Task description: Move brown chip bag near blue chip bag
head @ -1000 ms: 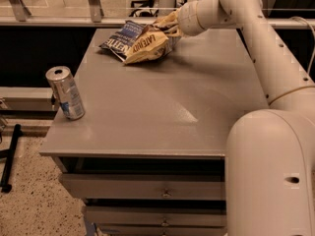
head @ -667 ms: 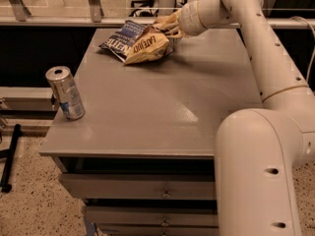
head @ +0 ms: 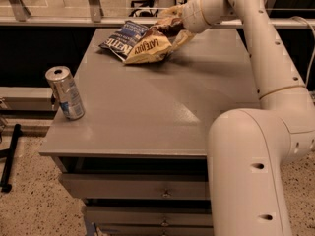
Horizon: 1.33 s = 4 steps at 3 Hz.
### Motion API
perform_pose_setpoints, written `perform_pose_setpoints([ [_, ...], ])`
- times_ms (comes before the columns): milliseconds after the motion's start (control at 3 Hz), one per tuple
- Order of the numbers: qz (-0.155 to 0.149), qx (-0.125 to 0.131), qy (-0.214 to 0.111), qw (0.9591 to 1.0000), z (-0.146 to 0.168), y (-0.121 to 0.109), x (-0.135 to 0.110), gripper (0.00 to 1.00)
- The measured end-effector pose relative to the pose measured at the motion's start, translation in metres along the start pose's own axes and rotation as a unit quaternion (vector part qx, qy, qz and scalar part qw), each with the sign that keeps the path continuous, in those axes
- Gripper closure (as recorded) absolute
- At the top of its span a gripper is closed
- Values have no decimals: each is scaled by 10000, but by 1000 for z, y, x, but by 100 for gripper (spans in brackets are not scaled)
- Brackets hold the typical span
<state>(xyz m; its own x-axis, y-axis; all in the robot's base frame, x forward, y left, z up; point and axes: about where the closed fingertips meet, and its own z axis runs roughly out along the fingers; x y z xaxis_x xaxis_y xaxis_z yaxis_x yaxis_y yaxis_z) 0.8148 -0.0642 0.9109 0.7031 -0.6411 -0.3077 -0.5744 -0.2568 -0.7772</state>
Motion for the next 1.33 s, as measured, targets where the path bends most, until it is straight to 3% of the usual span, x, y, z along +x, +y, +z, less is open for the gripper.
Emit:
perform_pose_setpoints([
  [667, 43, 82, 192, 9998, -34, -11, 3, 0],
  [1000, 511, 340, 545, 9966, -86, -22, 8, 0],
  [1333, 1443, 744, 640, 9847, -149, -27, -4, 0],
])
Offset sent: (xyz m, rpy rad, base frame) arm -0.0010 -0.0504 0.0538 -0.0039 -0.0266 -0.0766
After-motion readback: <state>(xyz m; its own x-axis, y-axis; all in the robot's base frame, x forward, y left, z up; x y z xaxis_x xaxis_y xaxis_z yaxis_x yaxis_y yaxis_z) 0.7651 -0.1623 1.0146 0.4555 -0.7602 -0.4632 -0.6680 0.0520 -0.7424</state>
